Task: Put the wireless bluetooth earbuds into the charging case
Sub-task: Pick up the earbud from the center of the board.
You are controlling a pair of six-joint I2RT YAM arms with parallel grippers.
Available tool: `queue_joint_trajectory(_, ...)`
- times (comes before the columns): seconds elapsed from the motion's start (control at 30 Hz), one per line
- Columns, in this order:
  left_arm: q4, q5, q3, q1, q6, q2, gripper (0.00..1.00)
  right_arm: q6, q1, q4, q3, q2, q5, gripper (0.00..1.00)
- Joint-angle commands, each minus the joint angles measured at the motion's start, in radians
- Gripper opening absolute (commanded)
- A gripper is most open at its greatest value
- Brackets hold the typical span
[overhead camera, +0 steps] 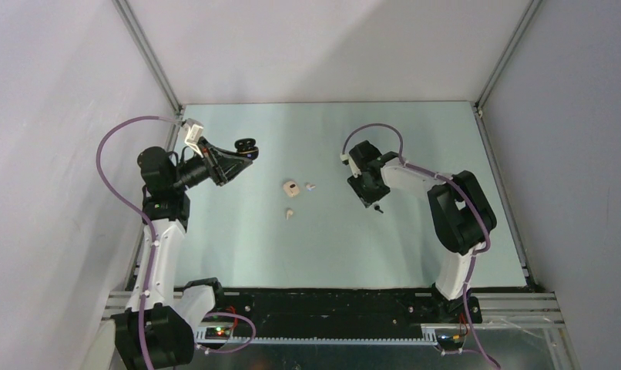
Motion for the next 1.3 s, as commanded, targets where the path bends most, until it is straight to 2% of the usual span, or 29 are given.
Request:
queue_joint_trajectory(0.0,0.021,-0.006,-0.001,0.007,0.013,-0.018,0.0,0.022,0.004,-0.033,0.033,0.003,0.02,0.46)
queue_joint_trajectory(0.73,0.022,-0.004,-0.012,0.007,0.011,-0.032,0.0,0.01,-0.029,-0.045,0.012,0.049,0.027,0.38)
queue_joint_trajectory(0.9,0.021,-0.003,-0.011,0.007,0.01,-0.031,0.0,0.01,-0.032,-0.048,0.007,0.042,0.036,0.41)
queue_joint_trajectory(1.07,0.022,-0.001,-0.013,0.007,0.013,-0.028,0.0,0.011,-0.029,-0.055,-0.004,0.031,0.018,0.36)
queue_joint_trajectory(1.27,0.021,-0.002,-0.021,0.006,0.014,-0.034,0.0,0.033,-0.02,-0.067,-0.018,0.021,0.004,0.35)
